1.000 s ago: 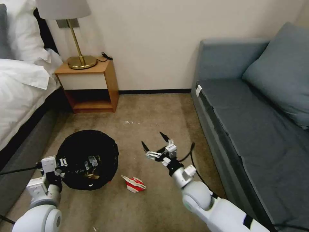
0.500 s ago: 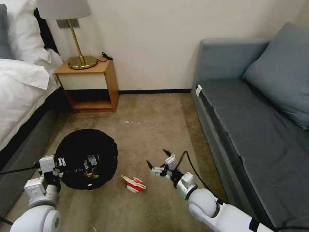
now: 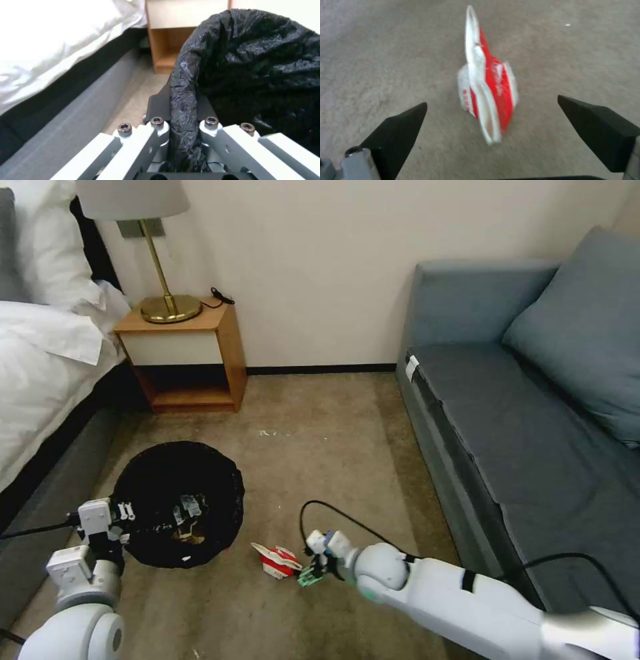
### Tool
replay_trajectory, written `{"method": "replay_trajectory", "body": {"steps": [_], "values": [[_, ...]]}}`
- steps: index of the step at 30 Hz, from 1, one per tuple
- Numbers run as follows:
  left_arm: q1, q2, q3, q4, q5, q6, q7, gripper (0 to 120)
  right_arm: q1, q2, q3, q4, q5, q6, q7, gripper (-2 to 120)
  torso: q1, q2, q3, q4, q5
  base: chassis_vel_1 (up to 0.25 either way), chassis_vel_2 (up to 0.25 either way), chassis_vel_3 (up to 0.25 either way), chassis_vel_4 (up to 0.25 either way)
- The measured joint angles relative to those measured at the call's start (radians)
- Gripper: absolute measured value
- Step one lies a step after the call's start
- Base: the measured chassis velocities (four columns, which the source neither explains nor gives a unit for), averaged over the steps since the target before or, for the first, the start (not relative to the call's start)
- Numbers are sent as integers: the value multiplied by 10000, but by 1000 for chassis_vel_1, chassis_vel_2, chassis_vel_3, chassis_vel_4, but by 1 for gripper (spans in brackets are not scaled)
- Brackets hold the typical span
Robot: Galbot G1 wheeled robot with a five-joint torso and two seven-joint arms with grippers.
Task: Pick up the trash bin, then pick up the garbage on the floor and place it into the trash bin.
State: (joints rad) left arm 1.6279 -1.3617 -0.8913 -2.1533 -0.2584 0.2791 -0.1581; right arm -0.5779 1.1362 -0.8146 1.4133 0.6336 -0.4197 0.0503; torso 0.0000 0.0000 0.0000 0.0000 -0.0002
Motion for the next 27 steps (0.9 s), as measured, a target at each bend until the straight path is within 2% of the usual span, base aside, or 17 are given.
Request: {"method": "replay_trajectory", "body": {"steps": [3,7,11,14,15,19,20,23,27], "values": [[-47,2,5,79,164,-6,-77,7,27,535,-49,-720,-205,-18,-15,100,0,0,0,1,2,0,0,0,0],[-97,-26,59,89,174,-7,-76,7,-5,896,88,-1247,-394,-705,142,100,0,0,0,0,0,0,0,0,0],[-128,-46,126,63,124,2,-76,7,-118,1087,477,-1415,223,-1330,246,100,0,0,0,-1,1,0,0,0,0],[-153,-72,199,-147,24,122,-61,7,-249,1206,677,-1721,53,-1092,36,90,0,0,0,0,3,0,0,0,0],[-153,-72,199,-147,24,122,-61,7,-249,1206,677,-1721,53,-1092,36,90,0,0,0,0,3,0,0,0,0],[-179,-83,231,-212,20,154,-41,7,-325,1234,795,-2009,-314,-738,-231,73,1,0,0,-1,1,0,0,0,0],[-179,-83,231,-212,20,154,-41,7,-325,1234,795,-2009,-314,-738,-231,73,1,0,0,-1,1,0,0,0,0],[-178,-95,233,-210,54,155,-41,7,-400,1241,912,-2229,-633,-413,-303,57,1,0,0,0,2,0,0,0,0],[-167,-100,242,-171,115,147,-40,7,-478,1298,988,-2358,-750,-75,-201,49,0,0,0,-1,3,0,0,0,0]]}}
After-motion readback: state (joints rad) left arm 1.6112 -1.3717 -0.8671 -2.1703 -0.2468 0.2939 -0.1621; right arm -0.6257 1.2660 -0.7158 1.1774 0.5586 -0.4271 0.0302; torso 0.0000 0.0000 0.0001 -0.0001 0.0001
